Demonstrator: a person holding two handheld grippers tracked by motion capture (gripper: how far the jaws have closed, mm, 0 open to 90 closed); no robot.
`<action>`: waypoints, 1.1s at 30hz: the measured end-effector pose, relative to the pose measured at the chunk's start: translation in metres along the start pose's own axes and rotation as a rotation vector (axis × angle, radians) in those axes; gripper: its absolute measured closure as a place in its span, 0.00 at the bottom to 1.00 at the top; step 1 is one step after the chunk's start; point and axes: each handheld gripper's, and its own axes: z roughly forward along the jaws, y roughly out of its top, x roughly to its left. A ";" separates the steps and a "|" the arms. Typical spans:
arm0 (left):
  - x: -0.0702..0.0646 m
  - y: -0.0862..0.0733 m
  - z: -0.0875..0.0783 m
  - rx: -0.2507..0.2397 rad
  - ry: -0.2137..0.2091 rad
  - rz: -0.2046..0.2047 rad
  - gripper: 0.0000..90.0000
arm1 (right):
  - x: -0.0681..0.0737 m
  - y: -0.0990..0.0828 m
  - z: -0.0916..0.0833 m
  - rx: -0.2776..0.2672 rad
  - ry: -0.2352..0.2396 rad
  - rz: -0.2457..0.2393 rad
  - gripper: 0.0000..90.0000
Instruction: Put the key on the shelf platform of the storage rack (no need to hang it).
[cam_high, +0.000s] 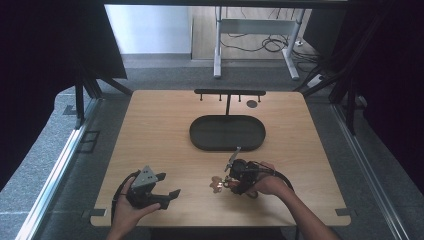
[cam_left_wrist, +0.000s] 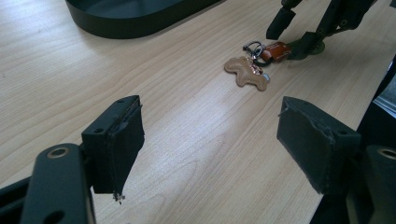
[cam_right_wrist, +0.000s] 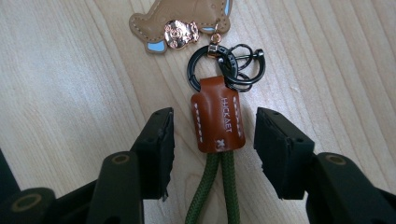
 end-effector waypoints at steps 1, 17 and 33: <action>0.000 0.000 0.000 -0.001 0.001 -0.001 0.26 | 0.000 0.001 0.001 0.004 -0.002 -0.002 0.55; -0.001 0.000 0.001 0.004 -0.003 0.003 0.26 | -0.004 0.003 0.006 0.038 -0.004 0.008 0.72; 0.000 -0.001 0.001 0.002 0.000 -0.001 0.26 | -0.008 0.001 -0.014 -0.048 0.035 0.032 0.74</action>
